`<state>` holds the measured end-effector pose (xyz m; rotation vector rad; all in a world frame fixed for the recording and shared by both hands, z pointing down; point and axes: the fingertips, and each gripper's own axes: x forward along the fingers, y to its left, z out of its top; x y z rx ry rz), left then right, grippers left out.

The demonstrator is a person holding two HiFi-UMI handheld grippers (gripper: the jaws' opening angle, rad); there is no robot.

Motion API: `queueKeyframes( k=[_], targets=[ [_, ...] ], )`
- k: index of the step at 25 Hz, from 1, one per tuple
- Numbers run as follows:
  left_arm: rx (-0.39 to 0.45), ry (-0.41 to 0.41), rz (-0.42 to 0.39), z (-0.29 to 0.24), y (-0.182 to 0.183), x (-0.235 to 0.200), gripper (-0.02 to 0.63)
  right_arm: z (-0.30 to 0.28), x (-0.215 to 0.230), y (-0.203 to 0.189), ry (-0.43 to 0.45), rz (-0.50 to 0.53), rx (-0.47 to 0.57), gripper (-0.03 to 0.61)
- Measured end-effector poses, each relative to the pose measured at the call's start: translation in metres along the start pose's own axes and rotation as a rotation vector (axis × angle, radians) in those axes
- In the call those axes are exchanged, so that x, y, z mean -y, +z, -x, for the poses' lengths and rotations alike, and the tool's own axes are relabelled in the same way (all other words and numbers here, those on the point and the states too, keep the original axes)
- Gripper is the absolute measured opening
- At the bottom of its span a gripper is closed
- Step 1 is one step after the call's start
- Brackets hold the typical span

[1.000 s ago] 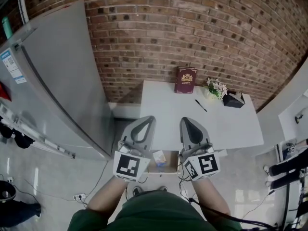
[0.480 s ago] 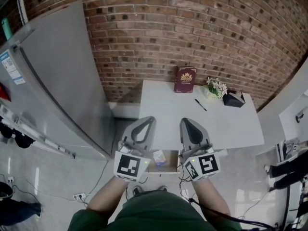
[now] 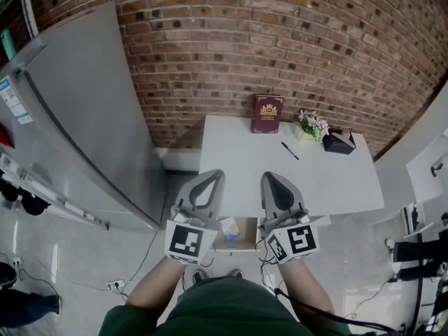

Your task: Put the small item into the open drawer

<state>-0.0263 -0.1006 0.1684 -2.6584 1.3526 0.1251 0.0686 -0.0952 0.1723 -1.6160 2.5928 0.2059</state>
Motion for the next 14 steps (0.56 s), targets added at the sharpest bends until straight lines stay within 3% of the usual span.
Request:
queueKeyframes(
  k=[14],
  targets=[
    [-0.048,0.008,-0.021,-0.019,-0.014,0.028,0.009,0.016,0.032,-0.012,-0.006,0.001,-0.008,0.003]
  ],
)
